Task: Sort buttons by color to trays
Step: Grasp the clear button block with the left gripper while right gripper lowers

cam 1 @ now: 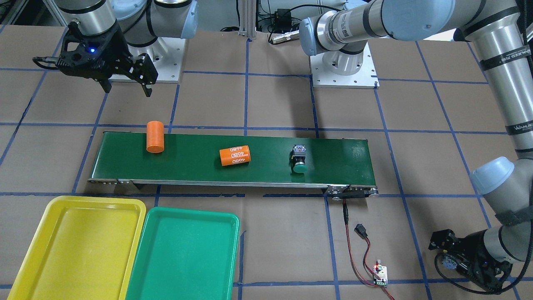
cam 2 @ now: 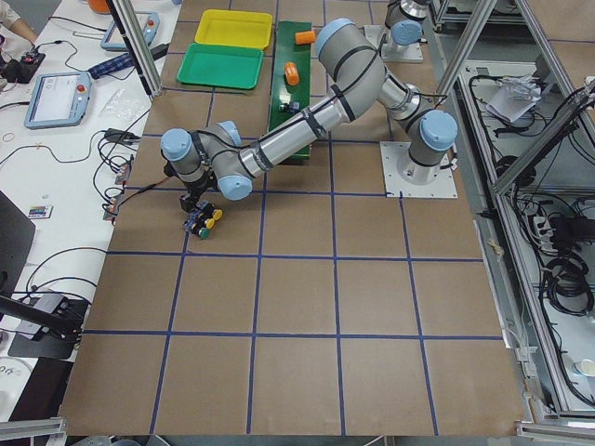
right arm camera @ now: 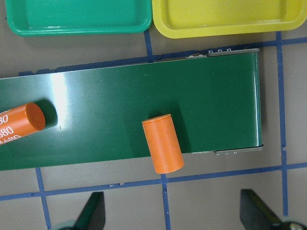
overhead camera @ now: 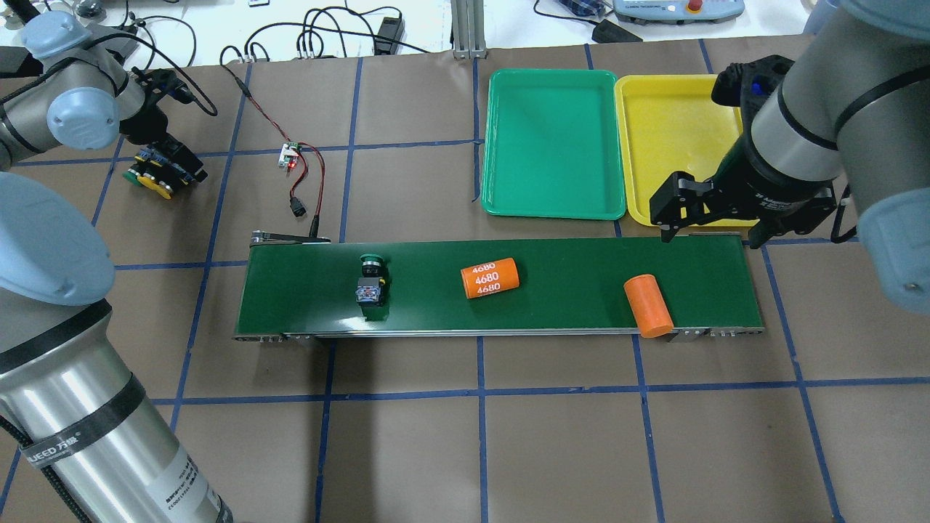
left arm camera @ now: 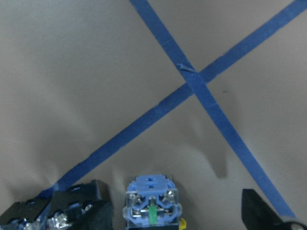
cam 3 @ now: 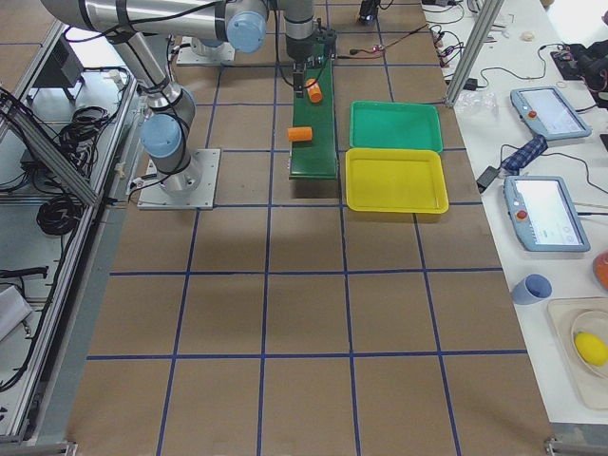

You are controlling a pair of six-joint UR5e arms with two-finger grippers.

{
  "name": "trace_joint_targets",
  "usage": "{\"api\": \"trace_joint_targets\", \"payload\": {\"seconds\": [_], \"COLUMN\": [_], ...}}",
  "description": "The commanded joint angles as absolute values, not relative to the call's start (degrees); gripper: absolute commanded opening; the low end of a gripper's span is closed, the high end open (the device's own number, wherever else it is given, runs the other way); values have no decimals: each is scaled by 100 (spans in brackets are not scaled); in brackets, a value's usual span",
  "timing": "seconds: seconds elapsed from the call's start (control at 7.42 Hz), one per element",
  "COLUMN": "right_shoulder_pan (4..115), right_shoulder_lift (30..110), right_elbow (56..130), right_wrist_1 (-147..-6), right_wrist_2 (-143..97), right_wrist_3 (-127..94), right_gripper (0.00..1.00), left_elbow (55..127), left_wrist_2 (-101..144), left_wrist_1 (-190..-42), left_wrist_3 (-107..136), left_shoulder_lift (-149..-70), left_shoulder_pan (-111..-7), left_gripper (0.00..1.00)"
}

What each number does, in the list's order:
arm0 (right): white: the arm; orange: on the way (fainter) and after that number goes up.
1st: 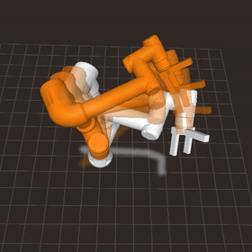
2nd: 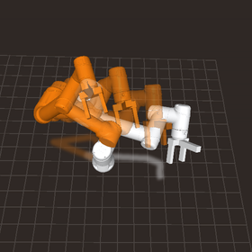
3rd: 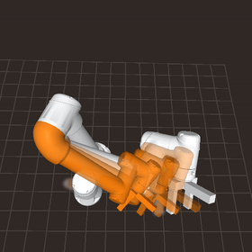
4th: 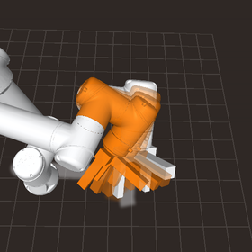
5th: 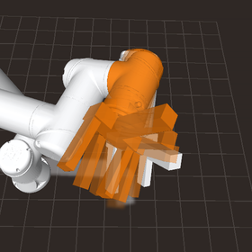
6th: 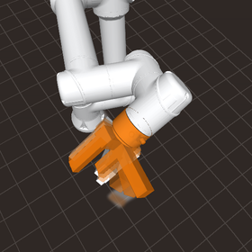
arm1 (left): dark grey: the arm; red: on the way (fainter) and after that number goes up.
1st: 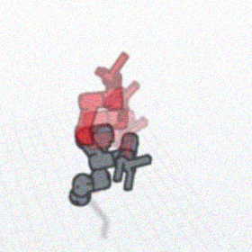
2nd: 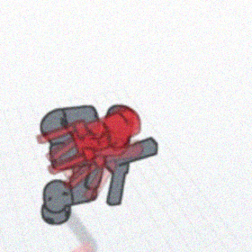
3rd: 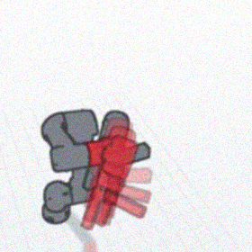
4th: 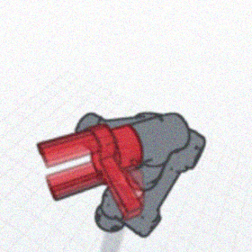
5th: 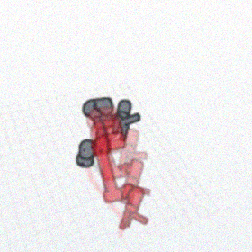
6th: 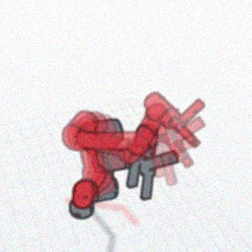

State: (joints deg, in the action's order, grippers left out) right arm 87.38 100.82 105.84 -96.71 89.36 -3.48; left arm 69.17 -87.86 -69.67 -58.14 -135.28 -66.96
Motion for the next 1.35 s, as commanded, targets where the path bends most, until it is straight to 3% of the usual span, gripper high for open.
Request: {"api": "trace_joint_targets", "payload": {"seconds": [0.0, 1.21], "right_shoulder_pan": [8762, 8816], "right_shoulder_lift": [10055, 10011], "right_elbow": [10582, 10679], "right_wrist_1": [-9668, -9633], "right_wrist_2": [8887, 8895], "right_wrist_3": [-421, -404], "right_gripper": [100, 100], "left_elbow": [6900, 6619], "left_wrist_2": [-8807, -8824], "left_wrist_1": [-7232, -7268], "left_wrist_3": [-5644, -5643], "left_shoulder_lift": [-13456, -13614], "left_shoulder_pan": [-6741, -6636], "left_gripper": [100, 100]}}
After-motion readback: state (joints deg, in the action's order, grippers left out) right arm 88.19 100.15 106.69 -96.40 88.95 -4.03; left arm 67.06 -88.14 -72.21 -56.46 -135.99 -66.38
